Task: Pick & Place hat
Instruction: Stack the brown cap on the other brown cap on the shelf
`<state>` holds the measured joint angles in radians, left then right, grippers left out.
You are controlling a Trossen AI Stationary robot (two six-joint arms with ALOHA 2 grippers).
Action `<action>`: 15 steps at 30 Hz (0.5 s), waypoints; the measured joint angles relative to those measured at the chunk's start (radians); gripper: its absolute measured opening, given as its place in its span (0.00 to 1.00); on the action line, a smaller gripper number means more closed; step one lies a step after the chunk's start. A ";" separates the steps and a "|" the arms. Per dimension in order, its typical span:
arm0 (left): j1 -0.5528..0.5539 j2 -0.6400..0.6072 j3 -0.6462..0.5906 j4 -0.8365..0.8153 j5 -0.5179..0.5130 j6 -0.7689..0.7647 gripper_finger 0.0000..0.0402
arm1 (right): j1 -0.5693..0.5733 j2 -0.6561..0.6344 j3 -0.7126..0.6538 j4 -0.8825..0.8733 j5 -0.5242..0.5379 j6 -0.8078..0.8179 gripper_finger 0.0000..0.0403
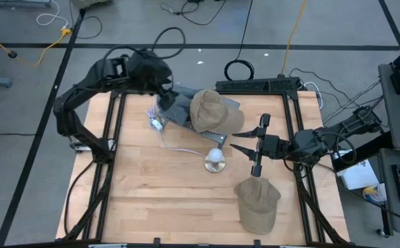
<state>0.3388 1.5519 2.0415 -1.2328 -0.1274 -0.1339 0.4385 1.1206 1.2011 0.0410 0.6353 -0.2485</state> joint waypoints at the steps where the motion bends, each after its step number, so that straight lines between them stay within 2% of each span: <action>1: -0.005 -0.010 0.000 -0.017 0.000 -0.002 0.72 | 0.000 0.000 0.000 0.000 0.005 0.000 0.33; 5: -0.029 -0.051 0.000 -0.086 0.005 -0.027 0.70 | 0.000 0.000 0.000 0.000 0.102 0.005 0.34; 8: -0.045 -0.076 0.000 -0.119 0.045 -0.040 0.69 | 0.000 0.000 0.000 0.000 0.151 0.035 0.37; 15: -0.093 -0.140 0.000 -0.123 0.151 -0.046 0.70 | 0.000 0.000 0.000 0.000 0.154 0.093 0.51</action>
<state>0.2459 1.4115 2.0415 -1.3561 0.0236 -0.1804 0.4381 1.1206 1.2011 0.0410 0.7891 -0.1555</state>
